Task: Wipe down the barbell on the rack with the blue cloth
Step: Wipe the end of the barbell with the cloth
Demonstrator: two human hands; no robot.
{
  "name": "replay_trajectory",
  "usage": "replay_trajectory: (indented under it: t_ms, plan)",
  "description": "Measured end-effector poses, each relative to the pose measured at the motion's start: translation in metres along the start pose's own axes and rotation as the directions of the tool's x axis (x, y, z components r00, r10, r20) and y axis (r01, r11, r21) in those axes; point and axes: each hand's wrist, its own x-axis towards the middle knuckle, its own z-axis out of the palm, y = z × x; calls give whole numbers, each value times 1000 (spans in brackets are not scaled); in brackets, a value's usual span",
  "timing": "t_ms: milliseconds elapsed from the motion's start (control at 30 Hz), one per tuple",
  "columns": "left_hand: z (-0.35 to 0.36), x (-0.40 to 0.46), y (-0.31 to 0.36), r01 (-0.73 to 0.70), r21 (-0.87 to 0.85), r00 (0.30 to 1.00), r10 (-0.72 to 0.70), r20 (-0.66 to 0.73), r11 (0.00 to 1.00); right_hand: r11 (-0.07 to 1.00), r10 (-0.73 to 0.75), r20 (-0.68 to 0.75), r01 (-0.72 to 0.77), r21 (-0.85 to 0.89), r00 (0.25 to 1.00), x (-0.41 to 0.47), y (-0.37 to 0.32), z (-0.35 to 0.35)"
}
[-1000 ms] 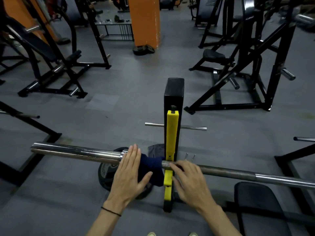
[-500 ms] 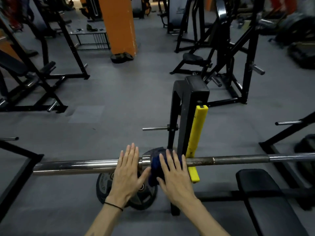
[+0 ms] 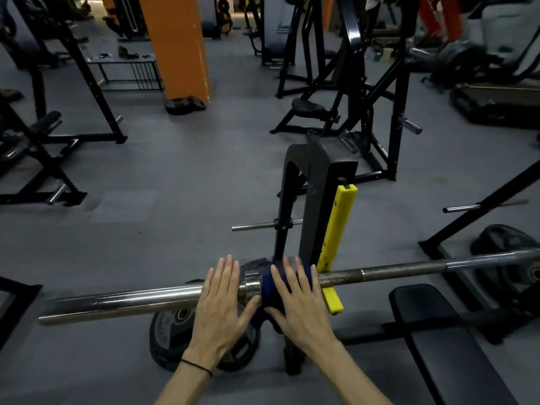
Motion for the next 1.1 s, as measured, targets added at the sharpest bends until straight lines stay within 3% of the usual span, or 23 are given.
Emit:
replay_trajectory:
  t_ms: [333, 500, 700, 833, 1100]
  plan:
    - [1, 2, 1, -7, 7, 1000, 7, -19, 1000, 996, -85, -178, 89, 16, 980, 15, 10, 10]
    - [-1, 2, 3, -3, 5, 1000, 3, -24, 1000, 971, 32, -206, 18, 237, 978, 16, 7, 3]
    - [-5, 9, 17, -31, -31, 998, 29, -59, 999, 737, 296, -247, -57, 673, 923, 7, 16, -30]
    - [-7, 21, 44, -70, -58, 994, 65, -92, 996, 540, 427, -210, -61, 840, 879, -7, 33, -62]
    - [1, 44, 98, -94, -46, 993, 90, -72, 995, 544, 501, -240, -87, 835, 831, -24, 104, -79]
